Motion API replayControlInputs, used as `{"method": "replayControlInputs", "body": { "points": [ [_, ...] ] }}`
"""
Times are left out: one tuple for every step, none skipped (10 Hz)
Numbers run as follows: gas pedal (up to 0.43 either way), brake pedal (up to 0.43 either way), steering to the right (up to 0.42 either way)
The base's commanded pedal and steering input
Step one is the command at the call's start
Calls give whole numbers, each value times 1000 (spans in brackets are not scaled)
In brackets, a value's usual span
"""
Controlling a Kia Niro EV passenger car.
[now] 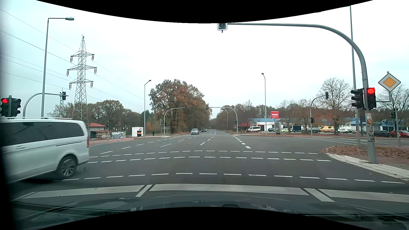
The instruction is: Follow the waypoints while adhering to traffic rules and regulations
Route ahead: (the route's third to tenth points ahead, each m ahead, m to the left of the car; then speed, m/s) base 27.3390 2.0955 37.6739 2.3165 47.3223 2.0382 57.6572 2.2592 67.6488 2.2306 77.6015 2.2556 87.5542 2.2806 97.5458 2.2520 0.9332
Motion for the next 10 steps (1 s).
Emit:
{"method": "replayControlInputs", "body": {
  "points": [
    [0, 220, 2],
    [0, 201, 2],
    [0, 189, 3],
    [0, 189, 3],
    [0, 183, 2],
    [0, 183, 3],
    [0, 183, 3],
    [0, 183, 3],
    [0, 183, 3],
    [0, 195, 2]
  ]
}}
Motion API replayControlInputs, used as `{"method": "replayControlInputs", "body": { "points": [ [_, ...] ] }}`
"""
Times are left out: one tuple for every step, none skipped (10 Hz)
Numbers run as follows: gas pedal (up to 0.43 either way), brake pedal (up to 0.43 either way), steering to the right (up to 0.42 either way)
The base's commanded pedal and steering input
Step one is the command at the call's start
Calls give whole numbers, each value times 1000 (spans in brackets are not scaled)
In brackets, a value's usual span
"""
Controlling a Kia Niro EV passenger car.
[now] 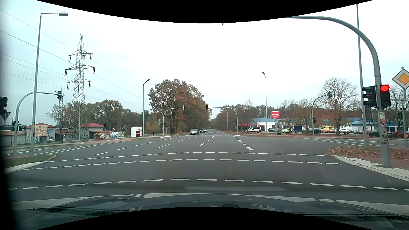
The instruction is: Follow the waypoints while adhering to traffic rules and regulations
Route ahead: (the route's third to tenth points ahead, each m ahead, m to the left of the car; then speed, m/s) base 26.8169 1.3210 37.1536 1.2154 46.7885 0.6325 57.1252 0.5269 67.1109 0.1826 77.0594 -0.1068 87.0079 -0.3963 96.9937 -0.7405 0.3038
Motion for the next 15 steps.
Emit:
{"method": "replayControlInputs", "body": {
  "points": [
    [0, 195, 2],
    [0, 201, 3],
    [0, 201, 2],
    [0, 207, 2],
    [0, 207, 2],
    [0, 213, 2],
    [0, 220, 2],
    [0, 287, 3],
    [0, 372, 3],
    [0, 451, 3],
    [0, 506, 3],
    [0, 512, 2],
    [0, 512, 3],
    [0, 506, 2],
    [0, 488, 3]
  ]
}}
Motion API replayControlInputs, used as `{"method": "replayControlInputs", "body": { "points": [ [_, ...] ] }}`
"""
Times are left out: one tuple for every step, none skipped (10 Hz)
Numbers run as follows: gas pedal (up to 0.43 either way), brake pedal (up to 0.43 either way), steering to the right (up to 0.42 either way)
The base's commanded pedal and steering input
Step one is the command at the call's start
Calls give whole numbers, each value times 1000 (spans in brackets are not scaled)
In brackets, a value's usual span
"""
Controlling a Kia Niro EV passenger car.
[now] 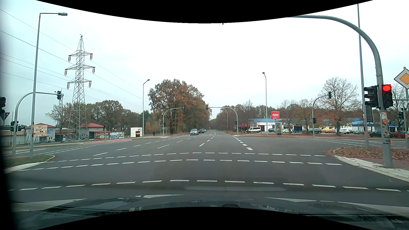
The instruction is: Follow the waypoints while adhering to traffic rules and regulations
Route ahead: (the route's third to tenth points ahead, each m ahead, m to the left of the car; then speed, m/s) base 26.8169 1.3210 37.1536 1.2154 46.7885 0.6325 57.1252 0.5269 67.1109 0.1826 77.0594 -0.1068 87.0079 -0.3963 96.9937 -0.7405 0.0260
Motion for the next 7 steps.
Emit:
{"method": "replayControlInputs", "body": {
  "points": [
    [0, 457, 3],
    [0, 409, 3],
    [0, 402, 3],
    [0, 396, 3],
    [0, 390, 3],
    [0, 390, 3],
    [0, 390, 2]
  ]
}}
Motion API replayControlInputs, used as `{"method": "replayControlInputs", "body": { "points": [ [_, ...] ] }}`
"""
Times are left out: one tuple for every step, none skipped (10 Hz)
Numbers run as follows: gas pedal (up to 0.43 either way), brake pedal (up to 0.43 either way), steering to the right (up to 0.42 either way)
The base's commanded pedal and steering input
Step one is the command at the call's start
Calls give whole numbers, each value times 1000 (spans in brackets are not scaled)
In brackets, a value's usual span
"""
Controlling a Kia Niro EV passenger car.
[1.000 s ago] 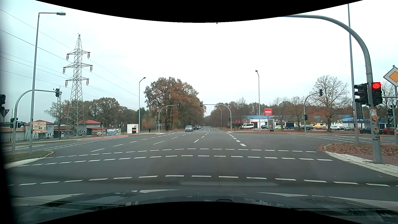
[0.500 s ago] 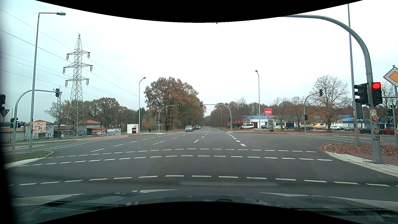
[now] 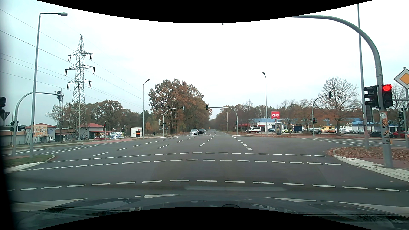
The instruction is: Follow the waypoints while adhering to traffic rules and regulations
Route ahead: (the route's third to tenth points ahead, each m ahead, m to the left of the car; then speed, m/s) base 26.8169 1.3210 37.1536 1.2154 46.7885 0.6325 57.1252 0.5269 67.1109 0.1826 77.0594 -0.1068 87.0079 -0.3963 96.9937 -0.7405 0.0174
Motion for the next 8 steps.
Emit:
{"method": "replayControlInputs", "body": {
  "points": [
    [0, 390, 3],
    [0, 390, 3],
    [0, 390, 3],
    [0, 384, 2],
    [0, 384, 3],
    [0, 384, 3],
    [0, 384, 3],
    [0, 384, 3]
  ]
}}
